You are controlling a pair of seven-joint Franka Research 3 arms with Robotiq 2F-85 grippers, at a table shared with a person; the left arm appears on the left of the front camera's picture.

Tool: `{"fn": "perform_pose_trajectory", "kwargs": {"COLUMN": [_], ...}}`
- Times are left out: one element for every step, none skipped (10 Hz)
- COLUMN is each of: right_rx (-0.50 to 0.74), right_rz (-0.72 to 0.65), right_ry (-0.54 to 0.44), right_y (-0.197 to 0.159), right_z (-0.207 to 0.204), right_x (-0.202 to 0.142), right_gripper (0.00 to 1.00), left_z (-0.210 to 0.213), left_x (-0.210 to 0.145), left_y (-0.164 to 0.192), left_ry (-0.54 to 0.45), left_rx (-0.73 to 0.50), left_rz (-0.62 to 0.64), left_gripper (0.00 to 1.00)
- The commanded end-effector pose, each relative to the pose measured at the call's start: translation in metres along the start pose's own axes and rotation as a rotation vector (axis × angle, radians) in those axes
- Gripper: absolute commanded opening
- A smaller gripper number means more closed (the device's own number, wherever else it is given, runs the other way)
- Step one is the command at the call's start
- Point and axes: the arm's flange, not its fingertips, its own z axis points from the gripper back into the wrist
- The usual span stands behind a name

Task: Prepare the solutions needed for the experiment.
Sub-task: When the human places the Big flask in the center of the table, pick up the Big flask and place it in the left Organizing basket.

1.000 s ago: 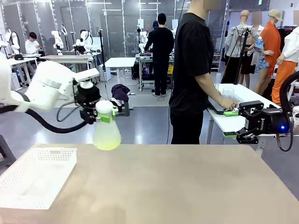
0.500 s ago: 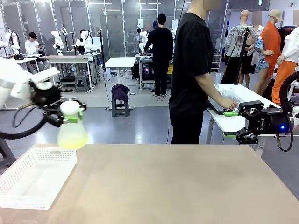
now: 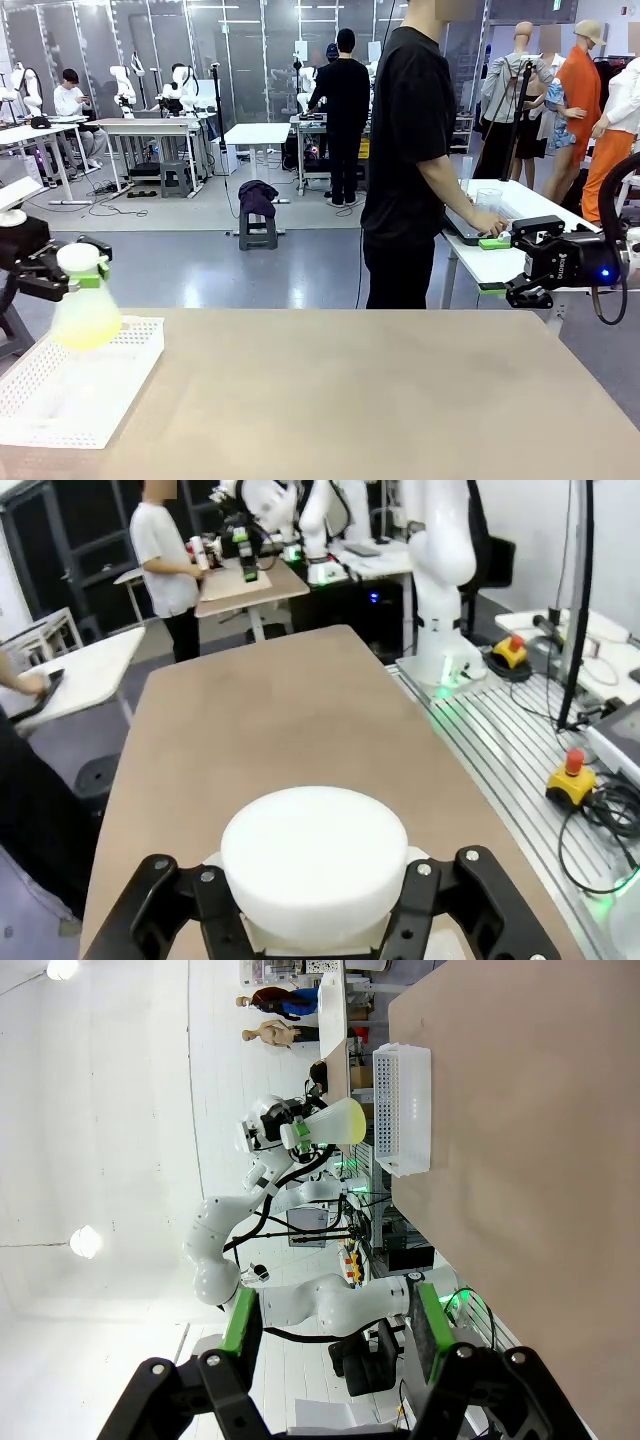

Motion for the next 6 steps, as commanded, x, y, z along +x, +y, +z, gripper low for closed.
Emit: {"fn": "perform_pose_trajectory", "kwargs": {"right_rx": [0.004,0.004,0.004,0.004,0.004,0.004], "right_rz": [0.004,0.004,0.004,0.004,0.004,0.004], "right_ry": [0.003,0.003,0.003,0.003,0.003,0.003], "right_y": [0.002,0.002,0.002,0.002,0.002,0.002], "right_z": [0.000,0.000,0.000,0.000,0.000,0.000], "right_x": [0.000,0.000,0.000,0.000,0.000,0.000], "right_gripper": [0.76,0.76,0.76,0.76,0.76,0.76], "left_z": [0.023,0.031,0.037,0.041,0.045,0.047], "left_x": [-0.018,-0.031,-0.044,-0.056,-0.068,-0.082], "left_y": [0.002,0.002,0.003,0.006,0.009,0.013], "left_ry": [-0.105,-0.132,-0.146,-0.163,-0.176,-0.181], "left_rx": [0.042,0.058,0.057,0.053,0.043,0.022], "left_rz": [0.035,0.063,0.079,0.086,0.090,0.089], "left_gripper": [0.00,0.00,0.00,0.00,0.00,0.00]}}
